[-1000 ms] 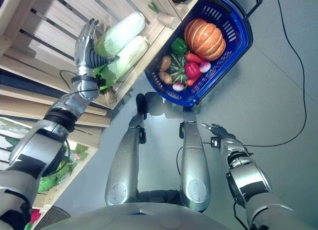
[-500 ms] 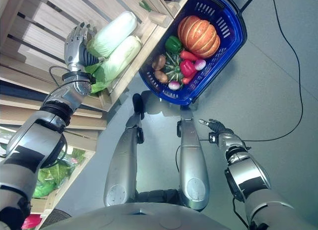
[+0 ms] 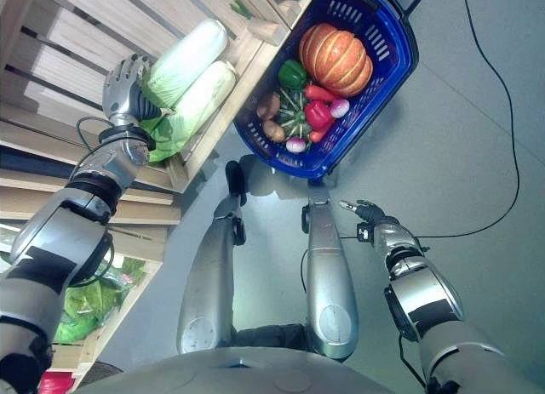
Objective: Pick up fruits and vegetables into the basket
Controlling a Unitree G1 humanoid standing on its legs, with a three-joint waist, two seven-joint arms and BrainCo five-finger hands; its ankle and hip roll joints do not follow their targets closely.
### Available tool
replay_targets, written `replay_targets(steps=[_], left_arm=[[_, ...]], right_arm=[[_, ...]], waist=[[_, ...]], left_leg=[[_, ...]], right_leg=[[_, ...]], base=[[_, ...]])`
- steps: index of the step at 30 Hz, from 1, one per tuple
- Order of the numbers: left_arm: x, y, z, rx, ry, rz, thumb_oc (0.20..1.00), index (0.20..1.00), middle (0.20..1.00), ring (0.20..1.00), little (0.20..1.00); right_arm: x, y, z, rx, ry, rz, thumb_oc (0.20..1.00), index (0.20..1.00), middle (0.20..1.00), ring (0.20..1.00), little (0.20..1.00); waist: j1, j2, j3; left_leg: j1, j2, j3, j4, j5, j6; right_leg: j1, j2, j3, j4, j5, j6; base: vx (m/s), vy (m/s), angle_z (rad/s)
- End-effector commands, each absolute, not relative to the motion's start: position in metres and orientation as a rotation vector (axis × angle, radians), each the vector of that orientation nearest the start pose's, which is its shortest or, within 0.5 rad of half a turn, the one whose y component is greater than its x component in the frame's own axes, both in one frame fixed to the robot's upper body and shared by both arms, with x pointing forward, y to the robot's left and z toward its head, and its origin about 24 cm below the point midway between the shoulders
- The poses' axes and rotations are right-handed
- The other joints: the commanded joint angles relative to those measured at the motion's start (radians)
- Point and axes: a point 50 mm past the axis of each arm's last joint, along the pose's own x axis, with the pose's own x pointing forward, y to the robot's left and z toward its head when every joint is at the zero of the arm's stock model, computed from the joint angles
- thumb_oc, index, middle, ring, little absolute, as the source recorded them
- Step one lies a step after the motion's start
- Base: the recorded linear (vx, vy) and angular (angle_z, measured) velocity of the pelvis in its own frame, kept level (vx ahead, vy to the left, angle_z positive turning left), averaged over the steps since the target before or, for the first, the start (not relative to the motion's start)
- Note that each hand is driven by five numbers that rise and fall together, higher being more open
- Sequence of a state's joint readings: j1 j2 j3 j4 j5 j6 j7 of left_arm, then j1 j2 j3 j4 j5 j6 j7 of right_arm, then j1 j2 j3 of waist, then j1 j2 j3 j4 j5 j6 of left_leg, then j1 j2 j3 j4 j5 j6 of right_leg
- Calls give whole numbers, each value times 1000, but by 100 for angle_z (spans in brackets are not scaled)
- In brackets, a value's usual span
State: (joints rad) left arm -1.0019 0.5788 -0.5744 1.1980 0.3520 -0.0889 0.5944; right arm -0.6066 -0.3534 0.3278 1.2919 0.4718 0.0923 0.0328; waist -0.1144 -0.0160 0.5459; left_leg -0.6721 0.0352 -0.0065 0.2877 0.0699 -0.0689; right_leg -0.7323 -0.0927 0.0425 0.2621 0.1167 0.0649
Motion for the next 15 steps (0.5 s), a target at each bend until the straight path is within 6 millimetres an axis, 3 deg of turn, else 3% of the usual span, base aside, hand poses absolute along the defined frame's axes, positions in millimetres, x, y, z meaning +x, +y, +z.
replay_targets(steps=[1,15], left_arm=[[389,273,156,1276,-131,517,1000,1000,1000,1000,1000],[392,280,158,1252,-34,487,1000,1000,1000,1000,1000]], right_arm=[[280,-254,-62,-123,840,-138,1000,1000,1000,1000,1000],[283,-253,-60,-136,840,-127,1000,1000,1000,1000,1000]], waist=[[12,-11,-26],[4,-20,-26]], left_leg=[[-45,-18,-17,95,-53,18],[-64,-15,-14,105,-52,18]], right_leg=[[13,34,-18,115,-95,-32],[-8,41,-17,130,-99,-31]], base=[[0,0,0],[0,0,0]])
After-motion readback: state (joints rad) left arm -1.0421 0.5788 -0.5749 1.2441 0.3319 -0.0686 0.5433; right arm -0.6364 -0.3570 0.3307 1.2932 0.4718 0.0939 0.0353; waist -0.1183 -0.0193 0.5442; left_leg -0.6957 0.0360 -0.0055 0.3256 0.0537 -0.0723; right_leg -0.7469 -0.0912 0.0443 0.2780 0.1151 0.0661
